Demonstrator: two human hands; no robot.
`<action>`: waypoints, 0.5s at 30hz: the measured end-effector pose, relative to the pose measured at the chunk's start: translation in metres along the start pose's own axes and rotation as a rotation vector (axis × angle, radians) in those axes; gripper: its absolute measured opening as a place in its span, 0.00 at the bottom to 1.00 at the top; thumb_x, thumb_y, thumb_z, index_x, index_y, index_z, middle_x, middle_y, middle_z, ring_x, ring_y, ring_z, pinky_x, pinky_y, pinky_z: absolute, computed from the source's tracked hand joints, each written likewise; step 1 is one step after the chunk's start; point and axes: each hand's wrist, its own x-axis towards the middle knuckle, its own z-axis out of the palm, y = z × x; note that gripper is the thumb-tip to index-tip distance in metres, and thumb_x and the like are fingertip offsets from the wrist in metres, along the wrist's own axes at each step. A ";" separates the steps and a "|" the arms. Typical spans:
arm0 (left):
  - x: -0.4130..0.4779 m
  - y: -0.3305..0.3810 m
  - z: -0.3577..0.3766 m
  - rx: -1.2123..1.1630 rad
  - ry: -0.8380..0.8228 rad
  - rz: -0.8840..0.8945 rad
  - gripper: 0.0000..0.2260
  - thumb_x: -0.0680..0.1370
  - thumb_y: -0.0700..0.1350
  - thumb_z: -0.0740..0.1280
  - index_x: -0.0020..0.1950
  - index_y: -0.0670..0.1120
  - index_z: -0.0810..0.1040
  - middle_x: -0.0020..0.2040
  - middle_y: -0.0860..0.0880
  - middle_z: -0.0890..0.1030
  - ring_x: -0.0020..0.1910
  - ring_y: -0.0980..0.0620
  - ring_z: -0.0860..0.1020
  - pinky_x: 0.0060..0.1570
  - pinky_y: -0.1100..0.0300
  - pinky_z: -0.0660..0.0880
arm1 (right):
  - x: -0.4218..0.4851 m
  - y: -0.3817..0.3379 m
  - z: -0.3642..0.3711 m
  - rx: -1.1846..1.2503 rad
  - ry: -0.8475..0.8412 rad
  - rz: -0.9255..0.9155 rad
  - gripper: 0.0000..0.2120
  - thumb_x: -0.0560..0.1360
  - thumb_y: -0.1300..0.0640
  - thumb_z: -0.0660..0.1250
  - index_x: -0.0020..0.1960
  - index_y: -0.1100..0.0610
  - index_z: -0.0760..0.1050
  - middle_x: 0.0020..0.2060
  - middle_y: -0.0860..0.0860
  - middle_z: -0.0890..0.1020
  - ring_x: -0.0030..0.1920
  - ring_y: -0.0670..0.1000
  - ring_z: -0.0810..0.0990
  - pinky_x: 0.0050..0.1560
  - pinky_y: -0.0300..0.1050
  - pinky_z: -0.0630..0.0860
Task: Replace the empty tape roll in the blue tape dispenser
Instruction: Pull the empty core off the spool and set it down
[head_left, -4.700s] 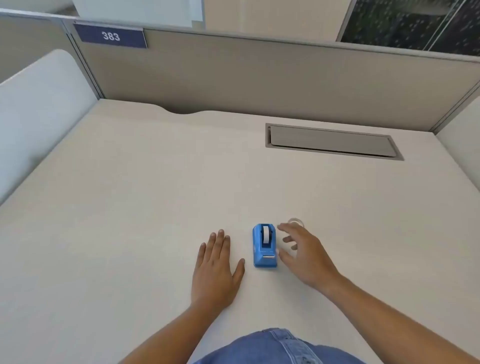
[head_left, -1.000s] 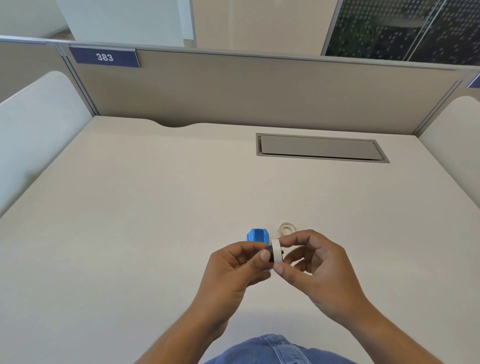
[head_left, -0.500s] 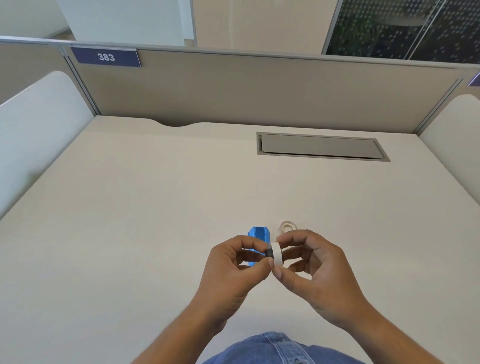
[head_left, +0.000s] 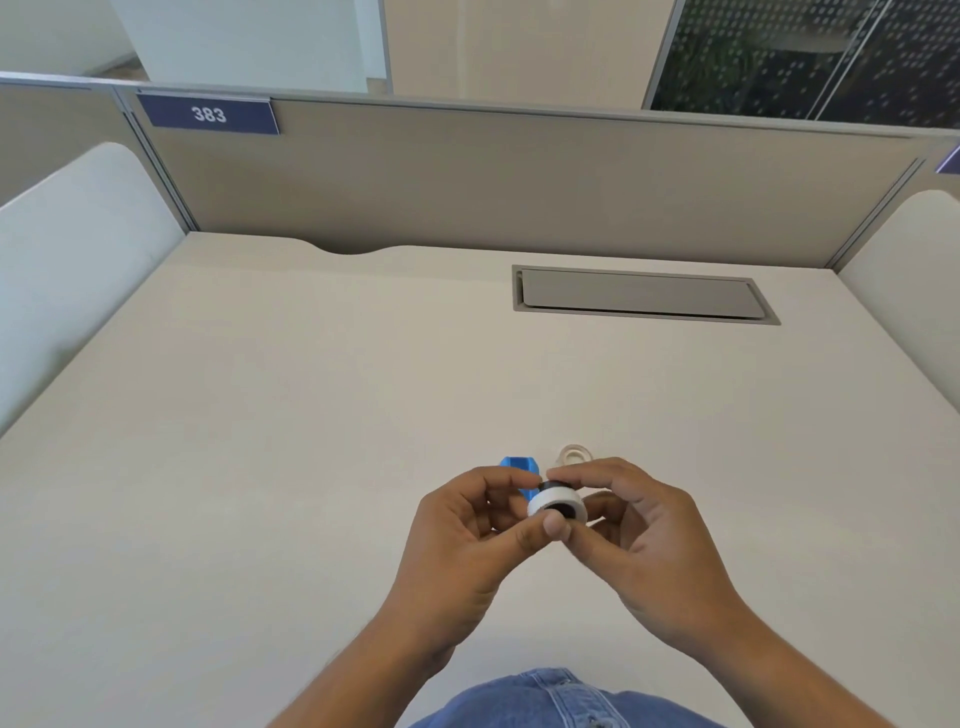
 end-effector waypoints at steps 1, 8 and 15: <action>-0.001 0.001 0.000 -0.007 -0.023 0.002 0.18 0.63 0.51 0.81 0.51 0.49 0.85 0.38 0.48 0.82 0.39 0.49 0.80 0.44 0.62 0.78 | 0.001 -0.001 -0.001 0.013 -0.004 -0.001 0.16 0.72 0.65 0.76 0.52 0.46 0.84 0.50 0.47 0.84 0.40 0.50 0.84 0.38 0.38 0.79; 0.001 0.012 -0.002 -0.067 -0.155 -0.100 0.13 0.78 0.54 0.68 0.57 0.48 0.85 0.45 0.44 0.84 0.41 0.51 0.82 0.44 0.60 0.79 | 0.011 -0.009 -0.010 -0.017 -0.019 0.044 0.15 0.68 0.55 0.75 0.52 0.40 0.83 0.49 0.48 0.84 0.40 0.47 0.80 0.41 0.48 0.80; 0.006 0.009 0.000 -0.102 -0.142 -0.149 0.15 0.75 0.48 0.71 0.62 0.52 0.83 0.51 0.36 0.85 0.44 0.47 0.84 0.44 0.60 0.80 | 0.019 -0.008 -0.013 -0.064 -0.009 0.076 0.11 0.71 0.62 0.76 0.46 0.47 0.81 0.47 0.47 0.86 0.40 0.52 0.84 0.44 0.53 0.83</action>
